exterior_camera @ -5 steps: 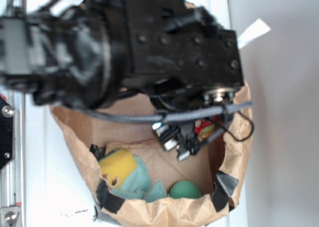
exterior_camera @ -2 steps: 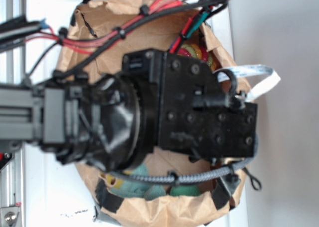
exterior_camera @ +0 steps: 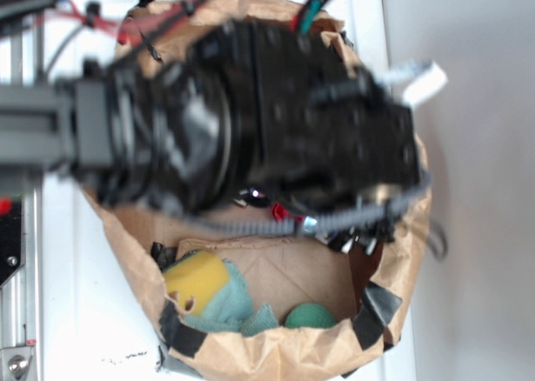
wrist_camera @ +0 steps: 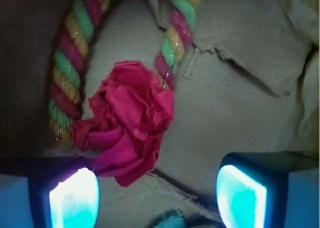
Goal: Grab the red paper.
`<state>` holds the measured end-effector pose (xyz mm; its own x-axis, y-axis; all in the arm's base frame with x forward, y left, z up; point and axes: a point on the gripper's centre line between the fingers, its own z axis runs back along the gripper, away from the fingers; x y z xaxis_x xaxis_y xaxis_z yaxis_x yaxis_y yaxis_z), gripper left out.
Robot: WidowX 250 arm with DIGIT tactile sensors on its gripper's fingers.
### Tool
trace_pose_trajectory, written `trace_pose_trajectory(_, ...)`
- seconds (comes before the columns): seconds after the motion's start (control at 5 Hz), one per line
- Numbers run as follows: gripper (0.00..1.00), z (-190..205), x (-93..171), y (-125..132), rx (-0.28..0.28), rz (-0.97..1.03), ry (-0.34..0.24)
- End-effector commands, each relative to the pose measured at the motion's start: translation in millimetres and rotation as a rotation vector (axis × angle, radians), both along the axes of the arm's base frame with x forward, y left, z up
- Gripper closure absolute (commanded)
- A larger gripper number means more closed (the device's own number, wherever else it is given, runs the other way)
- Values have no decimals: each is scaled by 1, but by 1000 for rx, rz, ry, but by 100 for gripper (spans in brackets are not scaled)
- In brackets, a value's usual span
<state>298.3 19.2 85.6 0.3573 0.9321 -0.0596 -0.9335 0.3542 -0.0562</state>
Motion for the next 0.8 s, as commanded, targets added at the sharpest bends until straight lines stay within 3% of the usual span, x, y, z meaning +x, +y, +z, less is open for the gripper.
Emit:
trace_pose_trajectory(0.0,0,22,22,14,-27,122,-139)
trace_pose_trajectory(0.4,0,11,35,19,-12,143,-181)
trace_pose_trajectory(0.6,0,-4,38,16,-7,126,-146)
